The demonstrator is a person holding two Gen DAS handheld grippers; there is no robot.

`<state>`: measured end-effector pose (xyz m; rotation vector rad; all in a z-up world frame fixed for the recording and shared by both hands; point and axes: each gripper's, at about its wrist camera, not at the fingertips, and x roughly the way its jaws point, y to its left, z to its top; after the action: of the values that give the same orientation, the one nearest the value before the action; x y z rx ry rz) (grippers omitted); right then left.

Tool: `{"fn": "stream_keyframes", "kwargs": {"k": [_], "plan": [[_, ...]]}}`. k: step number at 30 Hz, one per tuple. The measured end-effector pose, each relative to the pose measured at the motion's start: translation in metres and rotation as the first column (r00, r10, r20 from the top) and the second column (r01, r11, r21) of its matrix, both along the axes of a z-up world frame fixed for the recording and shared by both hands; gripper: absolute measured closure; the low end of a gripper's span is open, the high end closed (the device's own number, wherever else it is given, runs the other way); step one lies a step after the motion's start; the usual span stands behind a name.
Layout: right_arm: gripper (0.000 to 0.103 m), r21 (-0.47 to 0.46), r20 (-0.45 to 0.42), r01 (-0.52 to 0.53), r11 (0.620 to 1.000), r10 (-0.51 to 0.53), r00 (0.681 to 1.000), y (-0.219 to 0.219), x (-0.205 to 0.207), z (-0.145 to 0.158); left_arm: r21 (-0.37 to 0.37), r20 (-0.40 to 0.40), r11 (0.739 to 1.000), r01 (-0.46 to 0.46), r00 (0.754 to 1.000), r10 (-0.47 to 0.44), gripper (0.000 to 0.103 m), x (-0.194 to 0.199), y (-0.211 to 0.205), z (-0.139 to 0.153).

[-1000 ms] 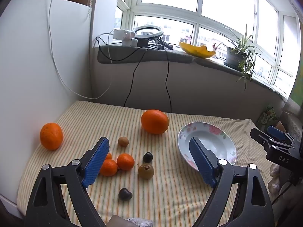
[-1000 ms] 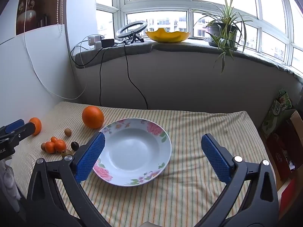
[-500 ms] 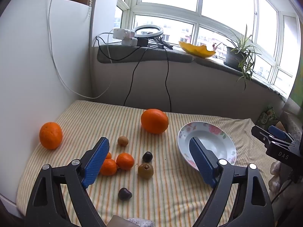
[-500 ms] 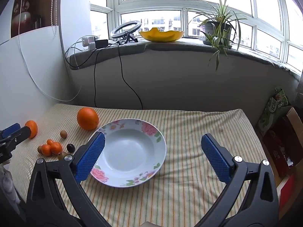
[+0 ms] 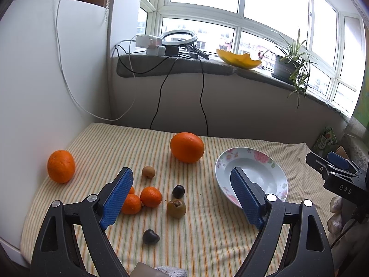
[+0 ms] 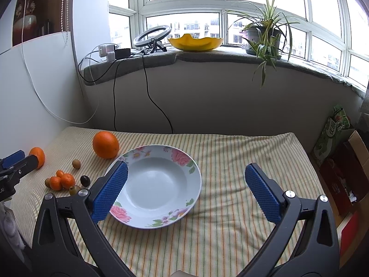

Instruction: Organize fruits

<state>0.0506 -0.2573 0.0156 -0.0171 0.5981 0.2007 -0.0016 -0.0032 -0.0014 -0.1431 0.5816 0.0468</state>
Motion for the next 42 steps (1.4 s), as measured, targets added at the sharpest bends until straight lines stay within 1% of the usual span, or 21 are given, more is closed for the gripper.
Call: {"fn": "stream_keyframes", "kwargs": {"k": [42], "plan": [[0.000,0.001,-0.002,-0.013,1.000,0.013,1.000,0.0036,-0.0005,0.0007,0.002,0.001,1.000,0.002,1.000,-0.002,0.016,0.0025,0.0012,-0.0001]]}}
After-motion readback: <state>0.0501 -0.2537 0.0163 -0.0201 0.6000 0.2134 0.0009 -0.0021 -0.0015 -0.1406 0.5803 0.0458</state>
